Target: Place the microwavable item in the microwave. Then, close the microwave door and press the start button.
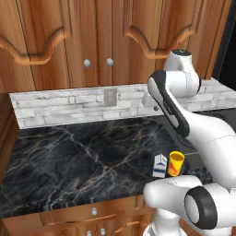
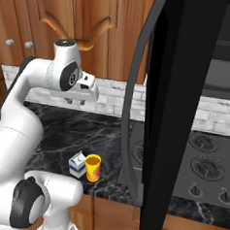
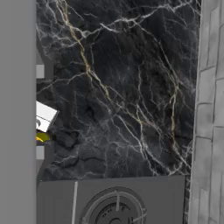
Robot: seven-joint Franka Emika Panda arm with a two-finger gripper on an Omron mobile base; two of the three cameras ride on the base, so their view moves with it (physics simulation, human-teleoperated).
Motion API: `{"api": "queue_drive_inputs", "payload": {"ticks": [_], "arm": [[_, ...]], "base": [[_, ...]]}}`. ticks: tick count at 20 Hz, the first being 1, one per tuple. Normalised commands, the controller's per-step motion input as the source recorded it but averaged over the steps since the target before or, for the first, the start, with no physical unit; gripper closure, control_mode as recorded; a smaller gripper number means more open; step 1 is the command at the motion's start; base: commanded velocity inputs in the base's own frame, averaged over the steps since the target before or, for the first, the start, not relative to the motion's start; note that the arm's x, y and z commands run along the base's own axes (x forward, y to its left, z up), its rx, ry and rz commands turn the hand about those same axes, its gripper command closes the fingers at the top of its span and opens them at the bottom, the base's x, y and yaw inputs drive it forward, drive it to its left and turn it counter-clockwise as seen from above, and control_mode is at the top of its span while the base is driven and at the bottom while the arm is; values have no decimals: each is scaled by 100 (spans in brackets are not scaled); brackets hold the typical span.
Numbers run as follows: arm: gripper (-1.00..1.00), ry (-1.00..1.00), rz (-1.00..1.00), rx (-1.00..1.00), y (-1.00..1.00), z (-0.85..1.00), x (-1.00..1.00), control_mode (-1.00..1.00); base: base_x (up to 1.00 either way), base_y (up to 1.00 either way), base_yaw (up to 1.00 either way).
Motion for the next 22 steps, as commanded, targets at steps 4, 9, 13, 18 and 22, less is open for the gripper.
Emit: {"api": "queue_drive_inputs", "payload": {"ticks": [4,9,13,18,22], "arm": [[-100,-6,0,0,0,0,-28,-100],[-100,-4,-15,7,-49,-24,-61,-100],[-100,1,-22,16,-100,-66,-34,-100],[-100,10,-22,4,-74,-58,-1,-100],[-100,17,-19,0,-29,-44,10,-100]], "base": [[0,0,0],[0,0,0],[0,0,0],[0,0,0],[0,0,0]]}}
